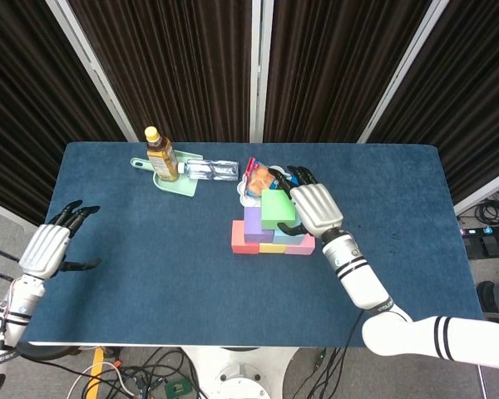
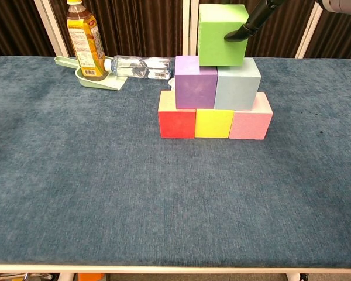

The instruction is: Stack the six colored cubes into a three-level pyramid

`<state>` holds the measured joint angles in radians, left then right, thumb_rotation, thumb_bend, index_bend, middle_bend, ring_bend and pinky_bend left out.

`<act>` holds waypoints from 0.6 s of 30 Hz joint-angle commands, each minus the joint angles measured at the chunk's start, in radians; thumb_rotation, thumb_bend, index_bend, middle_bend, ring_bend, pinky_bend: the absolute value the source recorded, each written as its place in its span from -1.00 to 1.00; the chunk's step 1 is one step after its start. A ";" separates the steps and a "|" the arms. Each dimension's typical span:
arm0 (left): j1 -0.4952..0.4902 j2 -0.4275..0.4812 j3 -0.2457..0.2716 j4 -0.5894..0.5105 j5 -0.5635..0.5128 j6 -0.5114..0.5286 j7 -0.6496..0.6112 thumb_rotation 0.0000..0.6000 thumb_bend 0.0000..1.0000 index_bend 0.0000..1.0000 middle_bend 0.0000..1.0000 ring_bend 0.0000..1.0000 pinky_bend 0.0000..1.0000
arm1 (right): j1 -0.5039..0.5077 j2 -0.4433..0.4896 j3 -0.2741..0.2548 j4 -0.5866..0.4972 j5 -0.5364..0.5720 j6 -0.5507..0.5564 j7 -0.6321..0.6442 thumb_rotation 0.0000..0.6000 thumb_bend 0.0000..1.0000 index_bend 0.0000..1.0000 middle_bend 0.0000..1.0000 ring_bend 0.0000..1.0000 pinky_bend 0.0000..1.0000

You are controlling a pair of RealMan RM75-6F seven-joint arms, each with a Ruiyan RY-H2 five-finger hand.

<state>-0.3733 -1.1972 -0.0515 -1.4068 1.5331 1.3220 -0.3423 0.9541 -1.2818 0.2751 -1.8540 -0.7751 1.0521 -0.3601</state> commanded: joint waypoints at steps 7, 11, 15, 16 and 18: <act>0.002 -0.006 0.002 0.007 0.002 -0.005 0.001 1.00 -0.93 -0.71 -0.66 -0.89 -0.50 | -0.002 -0.002 -0.003 0.001 -0.002 -0.017 -0.003 1.00 -0.58 -1.00 -0.06 -1.00 -1.00; 0.003 -0.004 0.000 0.005 0.002 -0.004 0.000 1.00 -0.93 -0.71 -0.66 -0.89 -0.50 | -0.003 -0.006 -0.001 0.000 0.000 -0.014 -0.004 1.00 -0.58 -1.00 -0.06 -1.00 -1.00; 0.004 -0.004 0.001 0.006 0.003 -0.006 -0.003 1.00 -0.93 -0.71 -0.66 -0.89 -0.50 | -0.004 -0.004 -0.001 -0.008 0.010 -0.011 -0.015 1.00 -0.58 -1.00 -0.06 -1.00 -1.00; 0.004 -0.003 0.001 0.006 0.003 -0.007 -0.004 1.00 -0.93 -0.71 -0.66 -0.89 -0.50 | -0.005 -0.004 -0.001 -0.011 0.012 -0.009 -0.016 1.00 -0.58 -1.00 -0.06 -1.00 -1.00; 0.004 -0.003 0.001 0.006 0.003 -0.008 -0.006 1.00 -0.93 -0.71 -0.66 -0.89 -0.50 | -0.005 -0.002 -0.001 -0.016 0.013 -0.006 -0.022 1.00 -0.57 -1.00 -0.06 -1.00 -1.00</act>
<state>-0.3695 -1.2000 -0.0504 -1.4010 1.5359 1.3139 -0.3479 0.9491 -1.2844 0.2743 -1.8683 -0.7627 1.0451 -0.3804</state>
